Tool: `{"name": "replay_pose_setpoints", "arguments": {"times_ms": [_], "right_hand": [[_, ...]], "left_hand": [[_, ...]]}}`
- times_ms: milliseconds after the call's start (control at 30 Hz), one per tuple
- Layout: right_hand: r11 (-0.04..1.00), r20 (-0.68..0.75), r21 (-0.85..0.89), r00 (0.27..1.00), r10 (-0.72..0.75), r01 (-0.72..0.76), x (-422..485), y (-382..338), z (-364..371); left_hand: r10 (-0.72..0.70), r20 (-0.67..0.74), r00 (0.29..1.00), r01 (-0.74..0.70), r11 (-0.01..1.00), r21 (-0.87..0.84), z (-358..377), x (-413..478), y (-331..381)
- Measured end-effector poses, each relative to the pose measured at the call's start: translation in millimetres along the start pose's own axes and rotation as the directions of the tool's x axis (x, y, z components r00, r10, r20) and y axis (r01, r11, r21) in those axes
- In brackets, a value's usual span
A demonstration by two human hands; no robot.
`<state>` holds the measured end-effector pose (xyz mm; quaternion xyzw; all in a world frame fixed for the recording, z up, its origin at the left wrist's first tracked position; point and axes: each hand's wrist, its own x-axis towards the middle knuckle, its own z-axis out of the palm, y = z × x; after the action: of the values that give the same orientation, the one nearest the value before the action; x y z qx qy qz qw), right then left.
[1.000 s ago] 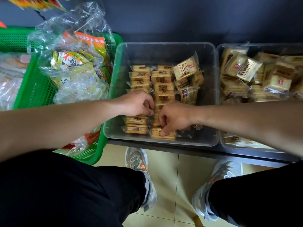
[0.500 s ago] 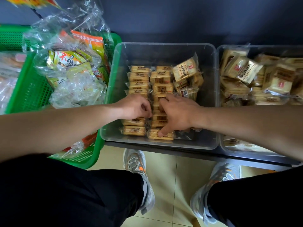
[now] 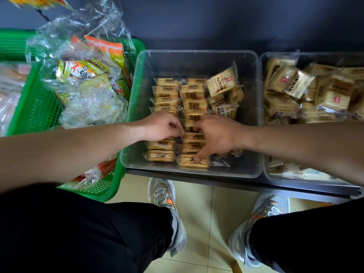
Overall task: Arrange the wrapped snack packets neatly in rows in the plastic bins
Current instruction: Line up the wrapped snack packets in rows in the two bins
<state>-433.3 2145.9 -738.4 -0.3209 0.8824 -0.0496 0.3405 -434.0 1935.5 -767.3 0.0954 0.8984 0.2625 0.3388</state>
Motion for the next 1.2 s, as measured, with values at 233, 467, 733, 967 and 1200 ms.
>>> {"name": "replay_pose_setpoints", "arguments": {"times_ms": [233, 467, 733, 967, 1200], "right_hand": [[0.994, 0.009, 0.048, 0.996, -0.094, 0.093, 2.2, 8.1, 0.6], [0.987, 0.022, -0.129, 0.995, -0.097, 0.099, 1.7, 7.2, 0.6], [0.993, -0.038, -0.064, 0.994, -0.102, 0.099, -3.7, 6.3, 3.5], [0.990, -0.134, -0.136, 0.989, -0.061, 0.042, 2.4, 1.3, 9.3], [0.999, -0.092, -0.024, 0.995, -0.029, 0.027, 9.0, 12.8, 1.0]], "left_hand": [[-0.025, 0.026, 0.999, 0.025, 1.000, -0.012, -0.1, -2.3, 6.7], [-0.033, -0.031, 0.999, 0.036, 0.995, 0.089, 2.7, -0.4, 9.6], [-0.042, 0.051, 0.998, 0.041, 0.999, 0.018, -0.5, -1.3, 13.6], [-0.084, -0.024, 0.996, 0.085, 0.996, 0.031, 3.5, 2.0, 18.6], [-0.127, 0.120, 0.985, 0.091, 0.960, 0.266, -0.6, -8.9, 28.4]]}}
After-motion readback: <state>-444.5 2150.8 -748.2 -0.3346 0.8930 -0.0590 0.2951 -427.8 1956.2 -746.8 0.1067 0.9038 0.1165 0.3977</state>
